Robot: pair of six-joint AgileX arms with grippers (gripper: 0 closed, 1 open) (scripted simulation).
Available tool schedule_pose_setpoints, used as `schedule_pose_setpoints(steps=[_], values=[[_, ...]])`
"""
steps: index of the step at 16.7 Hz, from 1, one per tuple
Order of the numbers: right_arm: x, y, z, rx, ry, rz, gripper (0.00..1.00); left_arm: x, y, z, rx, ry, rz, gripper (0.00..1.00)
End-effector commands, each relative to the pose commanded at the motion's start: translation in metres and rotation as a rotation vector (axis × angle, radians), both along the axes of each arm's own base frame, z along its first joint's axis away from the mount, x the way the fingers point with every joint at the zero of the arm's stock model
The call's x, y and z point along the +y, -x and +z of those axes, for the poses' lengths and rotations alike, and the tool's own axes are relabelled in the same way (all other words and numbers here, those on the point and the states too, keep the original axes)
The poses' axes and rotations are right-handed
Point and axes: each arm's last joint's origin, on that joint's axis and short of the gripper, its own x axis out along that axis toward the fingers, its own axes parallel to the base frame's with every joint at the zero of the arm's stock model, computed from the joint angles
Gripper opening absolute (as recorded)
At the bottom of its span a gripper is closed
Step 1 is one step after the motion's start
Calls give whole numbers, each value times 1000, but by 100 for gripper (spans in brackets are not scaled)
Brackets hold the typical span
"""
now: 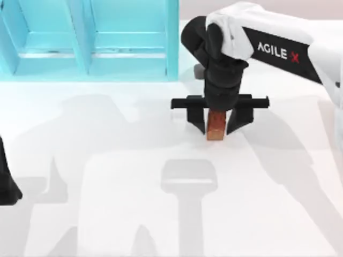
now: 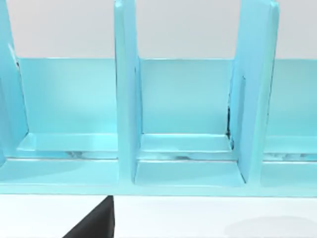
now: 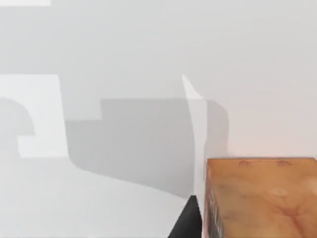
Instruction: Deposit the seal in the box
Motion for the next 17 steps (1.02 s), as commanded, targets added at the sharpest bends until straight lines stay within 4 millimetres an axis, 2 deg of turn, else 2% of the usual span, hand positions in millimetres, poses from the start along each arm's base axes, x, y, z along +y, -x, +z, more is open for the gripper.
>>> schedule_pose_setpoints(steps=[4, 5, 14, 17], values=[[0, 0, 0, 0, 0, 0, 2, 0, 0, 0, 0, 0, 0, 100], [0, 0, 0, 0, 0, 0, 0, 0, 0, 0, 0, 0, 0, 100], [-1, -1, 0, 1, 0, -4, 0, 0, 0, 0, 0, 0, 0, 100], [2, -2, 15, 7, 2, 2, 0, 0, 0, 0, 0, 0, 0, 100]])
